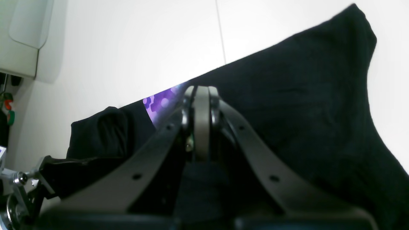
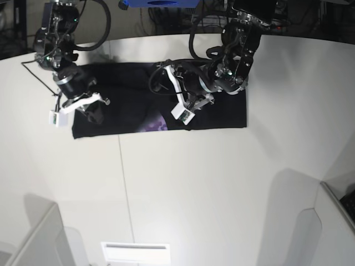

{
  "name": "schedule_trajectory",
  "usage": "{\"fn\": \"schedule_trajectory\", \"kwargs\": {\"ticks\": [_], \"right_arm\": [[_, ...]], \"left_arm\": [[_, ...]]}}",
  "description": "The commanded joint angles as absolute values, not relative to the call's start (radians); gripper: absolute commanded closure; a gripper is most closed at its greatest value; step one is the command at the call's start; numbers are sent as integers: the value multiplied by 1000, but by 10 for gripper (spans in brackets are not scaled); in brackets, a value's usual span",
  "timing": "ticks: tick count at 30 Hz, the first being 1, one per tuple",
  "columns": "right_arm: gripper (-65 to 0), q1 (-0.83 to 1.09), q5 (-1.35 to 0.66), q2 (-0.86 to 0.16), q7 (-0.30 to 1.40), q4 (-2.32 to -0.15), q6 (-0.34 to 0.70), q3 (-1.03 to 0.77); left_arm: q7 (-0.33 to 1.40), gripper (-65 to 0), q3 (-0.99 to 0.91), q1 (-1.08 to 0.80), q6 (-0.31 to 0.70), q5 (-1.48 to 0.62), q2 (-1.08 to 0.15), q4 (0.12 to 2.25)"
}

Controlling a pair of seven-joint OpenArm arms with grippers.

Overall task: Fold the T-shirt properly
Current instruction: 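Release the fold and move the left gripper back to the strip's end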

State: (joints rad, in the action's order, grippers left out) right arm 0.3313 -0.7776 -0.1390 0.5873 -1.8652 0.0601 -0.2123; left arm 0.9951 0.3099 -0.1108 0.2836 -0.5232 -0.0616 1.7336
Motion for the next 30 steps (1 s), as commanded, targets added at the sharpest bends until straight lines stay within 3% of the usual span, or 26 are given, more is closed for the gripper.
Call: {"fn": "schedule_trajectory", "kwargs": {"ticks": [1,8,10,13,17,19,30], "right_arm": [[0,325,-792,-147,561,-1882,62,-220],[0,323,-794,-114,565,-1886,62,-314],[0,323,-794,-105,570,-1886,62,-355],[0,298,-794,-113,664,-1883,65,-375],[-360,229,-794,-101,845,-1860,71,-489],[-488,197,-796,-101,903,-1844,71,-527],[-506,88,-794,-131,998,-1629,110,-572]], "left_arm": [[978,-397,317,-94,285,-533,-61,1750],[978,-380,318,-117,285,-533,-73,1850],[975,-272,298,-159,285,-533,-117,1926],[975,0,194,-219,285,-533,-139,1965],[972,0,-7,-291,294,-526,-139,1960],[967,0,-99,-317,302,-526,-154,1959],[696,0,-262,-415,348,-524,-291,1794]]}}
